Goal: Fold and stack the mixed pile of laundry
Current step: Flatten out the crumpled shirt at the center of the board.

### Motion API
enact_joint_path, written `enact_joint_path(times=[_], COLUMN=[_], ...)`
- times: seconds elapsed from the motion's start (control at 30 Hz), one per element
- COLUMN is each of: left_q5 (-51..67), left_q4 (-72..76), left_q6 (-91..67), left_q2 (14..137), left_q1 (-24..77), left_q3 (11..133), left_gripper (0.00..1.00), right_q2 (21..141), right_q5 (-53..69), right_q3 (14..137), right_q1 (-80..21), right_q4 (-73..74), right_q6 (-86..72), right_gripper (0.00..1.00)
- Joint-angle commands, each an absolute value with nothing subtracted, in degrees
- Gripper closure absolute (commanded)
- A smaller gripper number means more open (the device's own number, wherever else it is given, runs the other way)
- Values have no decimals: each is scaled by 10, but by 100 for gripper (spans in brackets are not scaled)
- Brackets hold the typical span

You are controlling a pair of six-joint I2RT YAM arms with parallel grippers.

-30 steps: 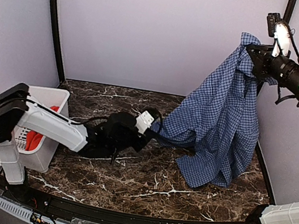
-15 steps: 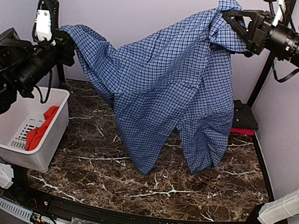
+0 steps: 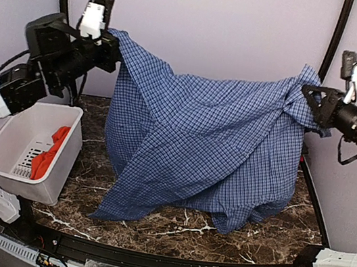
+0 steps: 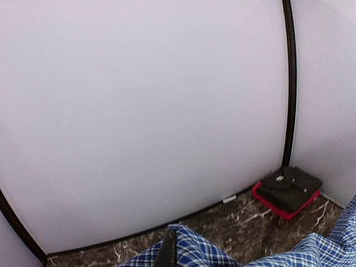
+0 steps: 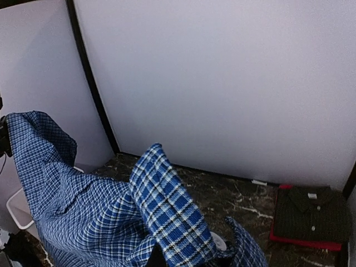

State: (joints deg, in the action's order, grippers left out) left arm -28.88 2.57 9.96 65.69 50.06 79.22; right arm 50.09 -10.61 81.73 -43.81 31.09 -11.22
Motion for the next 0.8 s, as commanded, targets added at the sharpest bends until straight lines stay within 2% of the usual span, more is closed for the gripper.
enact_joint_path(times=[0.0, 0.1, 0.27, 0.33, 0.37, 0.4, 0.43, 0.47, 0.5, 0.57, 0.77], left_q5=[-166, -104, -86, -94, -99, -99, -90, -80, -50, -12, 62], left_q4=[-71, -105, -126, -142, -149, -165, -169, -170, -172, -178, -223], left_q6=[-24, -50, -75, -83, -87, -92, -92, -89, -89, -94, -204], left_q2=[785, 885, 1062, 1103, 1110, 1110, 1104, 1082, 1066, 991, 838], left_q1=[400, 376, 358, 348, 345, 341, 341, 341, 342, 355, 442], left_q3=[793, 826, 893, 922, 935, 937, 927, 916, 885, 822, 628], left_gripper=[100, 100, 95, 85, 74, 67, 52, 45, 32, 25, 25], right_q2=[506, 528, 603, 633, 643, 650, 656, 661, 665, 671, 677], right_q5=[-90, -40, 29, 49, 63, 71, 76, 82, 82, 80, 88], right_q3=[667, 575, 474, 453, 447, 442, 438, 436, 436, 434, 433], right_q1=[-313, -240, -169, -154, -148, -145, -144, -142, -141, -136, -106], right_q4=[293, 267, 196, 174, 166, 157, 154, 153, 154, 157, 156], right_q6=[-226, -246, -263, -263, -262, -261, -259, -256, -253, -248, -246], right_gripper=[100, 100, 100, 100, 100, 100, 100, 100, 100, 100, 100])
